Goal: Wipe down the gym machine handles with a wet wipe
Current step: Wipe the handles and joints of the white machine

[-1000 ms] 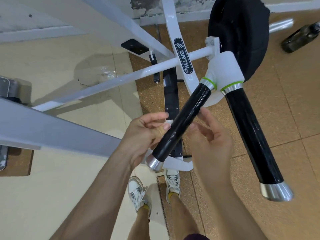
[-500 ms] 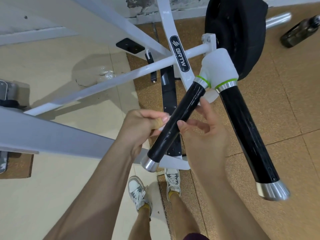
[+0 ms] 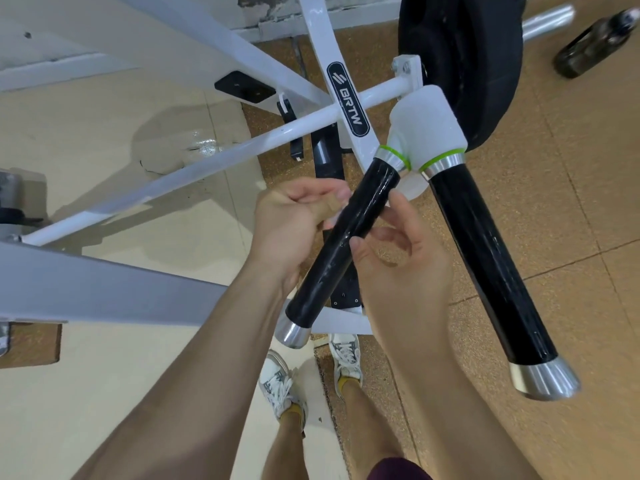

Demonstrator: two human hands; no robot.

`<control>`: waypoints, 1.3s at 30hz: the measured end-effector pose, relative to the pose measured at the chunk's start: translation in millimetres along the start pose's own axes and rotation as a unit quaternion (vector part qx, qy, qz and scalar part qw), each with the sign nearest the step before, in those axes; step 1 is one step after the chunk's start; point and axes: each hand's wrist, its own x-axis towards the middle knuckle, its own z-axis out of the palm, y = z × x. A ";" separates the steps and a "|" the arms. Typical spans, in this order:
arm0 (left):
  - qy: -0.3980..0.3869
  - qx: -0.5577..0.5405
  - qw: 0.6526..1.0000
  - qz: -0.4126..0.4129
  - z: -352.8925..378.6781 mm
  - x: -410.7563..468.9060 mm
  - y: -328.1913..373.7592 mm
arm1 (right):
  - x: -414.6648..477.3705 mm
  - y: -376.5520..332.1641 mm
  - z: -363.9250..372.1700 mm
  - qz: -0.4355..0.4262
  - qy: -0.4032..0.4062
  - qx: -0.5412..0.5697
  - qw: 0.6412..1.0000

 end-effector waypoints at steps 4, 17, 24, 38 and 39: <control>-0.038 0.011 0.998 -0.052 -11.5 -16.4 -9.5 | 9.2 -9.3 -9.5 -0.015 -0.010 -0.037 0.999; 0.003 0.019 0.999 -0.035 3.1 -8.9 3.5 | 16.9 -13.5 -9.9 0.006 -0.017 -0.031 0.999; 0.042 -0.025 0.999 0.004 38.0 10.6 23.6 | 18.4 -17.7 -11.8 0.005 -0.026 -0.030 0.999; -0.046 0.067 0.995 -0.058 40.1 30.1 36.6 | 18.3 -27.0 -18.6 0.004 -0.066 -0.116 0.991; -0.059 0.067 0.994 -0.063 40.4 32.3 40.3 | 18.5 -28.0 -20.0 0.005 -0.068 -0.116 0.991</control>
